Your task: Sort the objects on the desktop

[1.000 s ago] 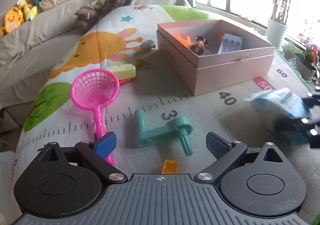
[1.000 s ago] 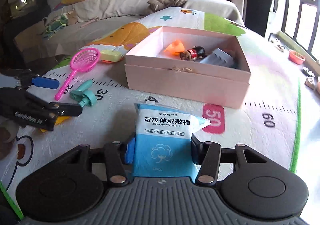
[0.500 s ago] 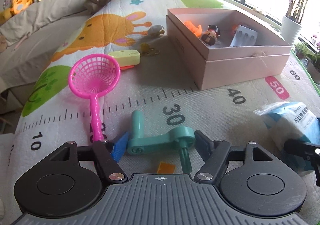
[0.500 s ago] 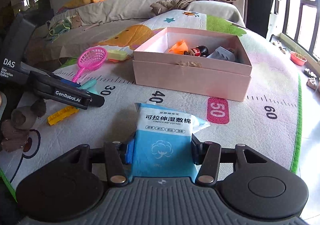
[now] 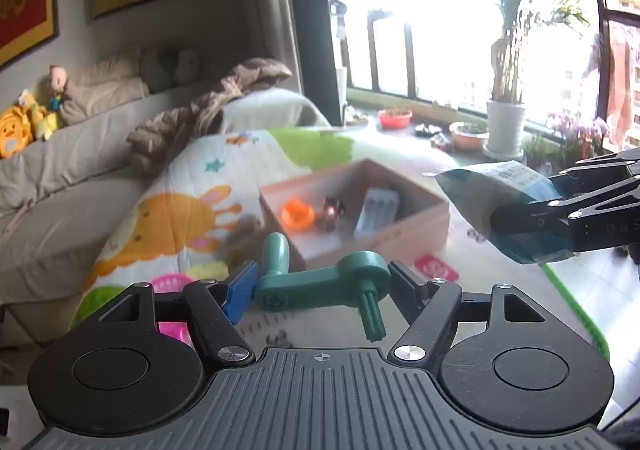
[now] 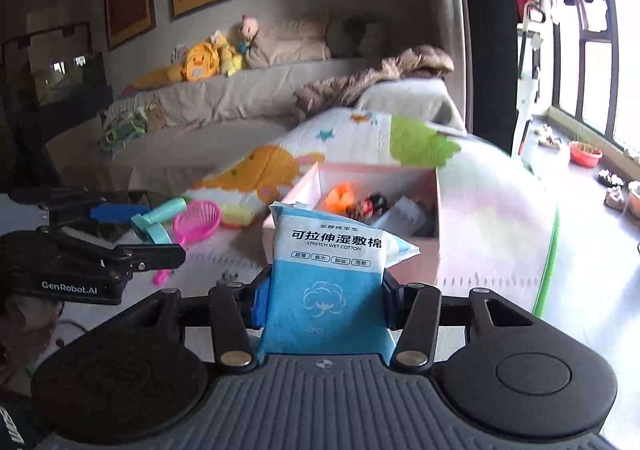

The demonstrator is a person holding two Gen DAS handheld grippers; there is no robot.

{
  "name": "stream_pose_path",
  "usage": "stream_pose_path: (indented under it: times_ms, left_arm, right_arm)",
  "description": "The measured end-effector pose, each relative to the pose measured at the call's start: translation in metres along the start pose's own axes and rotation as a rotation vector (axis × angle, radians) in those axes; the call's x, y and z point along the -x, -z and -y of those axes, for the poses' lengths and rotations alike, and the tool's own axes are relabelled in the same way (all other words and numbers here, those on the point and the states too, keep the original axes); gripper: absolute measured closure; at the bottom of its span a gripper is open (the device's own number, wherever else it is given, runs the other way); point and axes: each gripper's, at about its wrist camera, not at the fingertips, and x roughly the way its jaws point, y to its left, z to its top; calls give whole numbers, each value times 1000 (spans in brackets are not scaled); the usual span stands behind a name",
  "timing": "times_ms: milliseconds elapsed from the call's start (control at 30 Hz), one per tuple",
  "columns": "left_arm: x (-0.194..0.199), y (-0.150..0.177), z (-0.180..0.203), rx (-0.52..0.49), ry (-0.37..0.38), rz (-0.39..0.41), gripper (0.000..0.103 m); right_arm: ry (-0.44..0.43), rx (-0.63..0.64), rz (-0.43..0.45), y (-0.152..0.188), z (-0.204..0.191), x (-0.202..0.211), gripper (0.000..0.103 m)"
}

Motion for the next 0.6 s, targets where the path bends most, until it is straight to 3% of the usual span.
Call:
stream_pose_path:
  times_ms: [100,200,300,367,433,600]
  left_arm:
    - [-31,-31,5,-7,-35,42,27]
    - [-77,-60,5,-12,-29,48,27]
    - [-124,-73,-13,80,67,-68,8]
    - [-136,-64,-33,178,106,-149,8]
    - [-128,-46,-53,234,126,-173,5]
    - [-86,11,-82,232,18,-180,2]
  right_arm:
    - [32,4,74,-34,11,-5,53]
    - [30,-38,77,-70,28,-34,53]
    - [8,-99,45,-98,47,-78,50]
    - [-12,-151,-13,-105,58,-105,47]
    - [-4,-144,-46,-105,61,-119,47]
    - [25,-112,-92,-96,53,-130,45]
